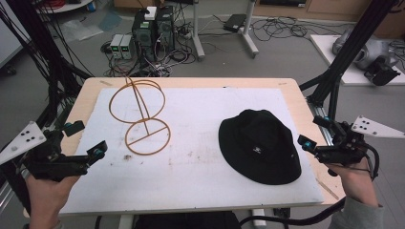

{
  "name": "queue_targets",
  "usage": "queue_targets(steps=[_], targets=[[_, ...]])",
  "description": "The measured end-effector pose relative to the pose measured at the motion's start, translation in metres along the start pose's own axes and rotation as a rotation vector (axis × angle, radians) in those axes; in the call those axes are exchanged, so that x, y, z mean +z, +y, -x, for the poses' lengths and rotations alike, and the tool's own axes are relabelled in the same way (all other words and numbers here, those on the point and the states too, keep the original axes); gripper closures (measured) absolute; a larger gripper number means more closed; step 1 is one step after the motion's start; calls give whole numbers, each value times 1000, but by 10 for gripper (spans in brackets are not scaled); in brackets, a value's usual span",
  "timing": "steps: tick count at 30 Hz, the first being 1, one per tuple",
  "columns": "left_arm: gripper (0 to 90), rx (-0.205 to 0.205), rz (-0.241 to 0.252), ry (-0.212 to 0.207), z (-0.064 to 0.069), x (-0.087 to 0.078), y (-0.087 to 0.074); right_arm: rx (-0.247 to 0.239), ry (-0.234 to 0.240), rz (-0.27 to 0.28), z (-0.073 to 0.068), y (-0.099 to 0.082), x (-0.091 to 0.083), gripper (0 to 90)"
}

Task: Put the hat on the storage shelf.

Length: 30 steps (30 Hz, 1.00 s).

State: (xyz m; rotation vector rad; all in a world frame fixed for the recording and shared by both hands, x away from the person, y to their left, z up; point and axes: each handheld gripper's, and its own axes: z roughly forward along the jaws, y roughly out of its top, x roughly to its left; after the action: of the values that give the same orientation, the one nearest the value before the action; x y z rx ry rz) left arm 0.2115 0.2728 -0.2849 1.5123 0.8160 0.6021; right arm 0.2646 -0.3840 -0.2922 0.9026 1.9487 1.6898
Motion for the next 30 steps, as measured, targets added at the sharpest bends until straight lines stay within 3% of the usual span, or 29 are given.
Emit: queue_targets(steps=[19,27,30], targets=[[21,0,-5,-2,-1,1,-1,-19,-26,-13,3,1,-4,11],[21,0,-13,-4,1,1,-3,-43,-4,-42,6,5,0,11],[22,1,-13,-4,2,1,-3,-42,32,-55,6,7,11,11]])
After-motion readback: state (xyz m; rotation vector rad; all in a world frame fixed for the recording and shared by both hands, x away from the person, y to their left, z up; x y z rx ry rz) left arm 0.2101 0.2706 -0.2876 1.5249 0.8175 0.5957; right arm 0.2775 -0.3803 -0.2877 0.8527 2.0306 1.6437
